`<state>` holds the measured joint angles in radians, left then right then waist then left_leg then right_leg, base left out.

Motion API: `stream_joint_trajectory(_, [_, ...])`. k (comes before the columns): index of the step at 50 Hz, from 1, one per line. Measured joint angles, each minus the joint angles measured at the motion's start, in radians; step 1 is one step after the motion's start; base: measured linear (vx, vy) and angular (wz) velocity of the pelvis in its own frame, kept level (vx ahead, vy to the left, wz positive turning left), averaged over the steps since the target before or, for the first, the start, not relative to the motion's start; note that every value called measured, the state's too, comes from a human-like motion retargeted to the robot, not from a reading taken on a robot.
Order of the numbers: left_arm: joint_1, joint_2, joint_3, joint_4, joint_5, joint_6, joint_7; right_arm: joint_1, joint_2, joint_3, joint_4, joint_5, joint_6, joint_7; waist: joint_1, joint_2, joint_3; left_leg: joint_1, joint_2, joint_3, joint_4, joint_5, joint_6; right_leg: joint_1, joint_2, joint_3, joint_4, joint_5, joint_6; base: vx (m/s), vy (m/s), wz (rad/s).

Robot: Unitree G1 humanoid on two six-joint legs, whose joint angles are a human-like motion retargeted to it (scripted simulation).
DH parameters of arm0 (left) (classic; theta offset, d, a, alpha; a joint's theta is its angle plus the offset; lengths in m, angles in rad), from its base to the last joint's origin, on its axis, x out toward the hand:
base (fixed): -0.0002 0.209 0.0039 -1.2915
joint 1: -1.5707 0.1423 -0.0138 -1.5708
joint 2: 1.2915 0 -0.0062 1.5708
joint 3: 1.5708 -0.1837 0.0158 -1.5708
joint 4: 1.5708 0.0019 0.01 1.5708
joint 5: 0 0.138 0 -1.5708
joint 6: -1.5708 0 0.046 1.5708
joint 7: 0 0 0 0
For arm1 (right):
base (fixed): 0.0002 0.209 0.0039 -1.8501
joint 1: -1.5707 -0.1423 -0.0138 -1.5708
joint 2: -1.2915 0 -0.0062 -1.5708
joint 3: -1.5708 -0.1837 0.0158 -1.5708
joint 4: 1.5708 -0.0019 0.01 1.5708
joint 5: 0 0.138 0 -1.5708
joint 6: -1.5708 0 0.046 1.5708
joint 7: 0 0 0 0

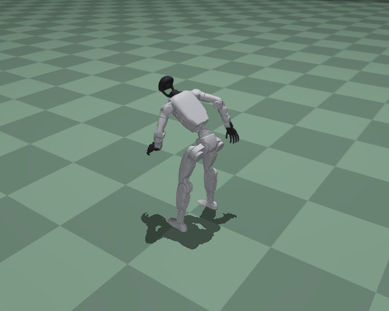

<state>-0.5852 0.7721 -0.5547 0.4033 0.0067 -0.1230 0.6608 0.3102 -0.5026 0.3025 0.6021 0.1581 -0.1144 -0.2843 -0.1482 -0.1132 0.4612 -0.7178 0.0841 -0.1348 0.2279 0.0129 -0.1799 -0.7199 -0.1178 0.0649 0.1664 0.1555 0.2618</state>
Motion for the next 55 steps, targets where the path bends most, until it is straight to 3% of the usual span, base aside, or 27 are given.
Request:
stream_joint_trajectory(5, [0.213,-0.034,0.098,-0.22,0.054,-0.018,-0.126,0.012,0.038,-0.04,0.087,-0.088,0.022,0.002,0.062,0.036,-0.087,0.211,0.002,0.023,0.07,-0.113,0.01,0.21,-0.004,-0.002,0.066,-0.115,0.0,0.27,0.02,-0.13])
stream_joint_trajectory(12, [0.386,-0.048,0.222,-0.47,-0.005,-0.043,-0.249,-0.041,0.075,-0.091,0.19,-0.13,0.067,-0.019,0.13,0.084,-0.2,0.589,-0.02,0.027,-0.14,-0.101,0.038,0.529,-0.043,-0.004,-0.013,-0.174,-0.014,0.29,0.03,0.02])
stream_joint_trajectory(18, [0.499,-0.037,0.338,-0.653,0.021,-0.073,-0.32,-0.079,0.095,-0.113,0.225,-0.136,0.074,-0.013,0.191,0.135,-0.271,0.769,-0.01,0.022,-0.195,-0.129,0.034,0.722,-0.04,-0.024,-0.082,-0.193,-0.014,0.23,0.01,0.03])
stream_joint_trajectory(20, [0.543,-0.026,0.378,-0.714,0.074,-0.091,-0.348,-0.072,0.101,-0.123,0.225,-0.161,0.063,0.002,0.213,0.143,-0.295,0.79,-0.012,0.031,-0.16,-0.17,0.044,0.749,-0.043,-0.038,-0.056,-0.222,-0.009,0.18,0.02,0.05])
stream_joint_trajectory(28, [0.604,0.033,0.521,-0.881,0.173,-0.099,-0.344,-0.09,0.084,-0.094,0.231,-0.236,0.074,0.05,0.28,0.172,-0.37,0.873,-0.003,0.004,-0.216,-0.159,0.03,0.864,-0.038,-0.056,-0.152,-0.199,0.0,0.1,0.0,0.1])
stream_joint_trajectory(35, [0.652,0.045,0.59,-0.997,0.048,-0.111,-0.381,-0.066,0.085,-0.101,0.242,-0.252,0.087,0.07,0.309,0.169,-0.42,0.876,0.0,-0.021,-0.224,-0.16,0.028,0.885,-0.035,-0.085,-0.166,-0.2,0.0,0.05,0.0,0.18])
stream_joint_trajectory(43, [0.701,0.094,0.511,-1.035,-0.169,-0.088,-0.495,-0.034,0.097,-0.109,0.268,-0.237,0.122,0.087,0.328,0.151,-0.418,0.887,-0.006,-0.047,-0.224,-0.162,0.031,0.913,-0.041,-0.117,-0.167,-0.209,0.0,0.02,0.01,0.12])
stream_joint_trajectory(49, [0.753,0.137,0.542,-0.981,-0.051,-0.045,-0.608,0.002,0.087,-0.099,0.292,-0.255,0.125,0.143,0.339,0.147,-0.436,0.877,-0.011,-0.048,-0.222,-0.167,0.033,0.909,-0.046,-0.12,-0.173,-0.207,0.0,0.0,0.0,0.0])
stream_joint_trajectory(55, [0.74,0.124,0.584,-0.92,0.046,-0.039,-0.57,0.011,0.086,-0.093,0.308,-0.281,0.123,0.16,0.341,0.138,-0.424,0.88,-0.012,-0.046,-0.224,-0.168,0.033,0.91,-0.047,-0.119,-0.174,-0.208,0.0,0.0,0.0,0.0])
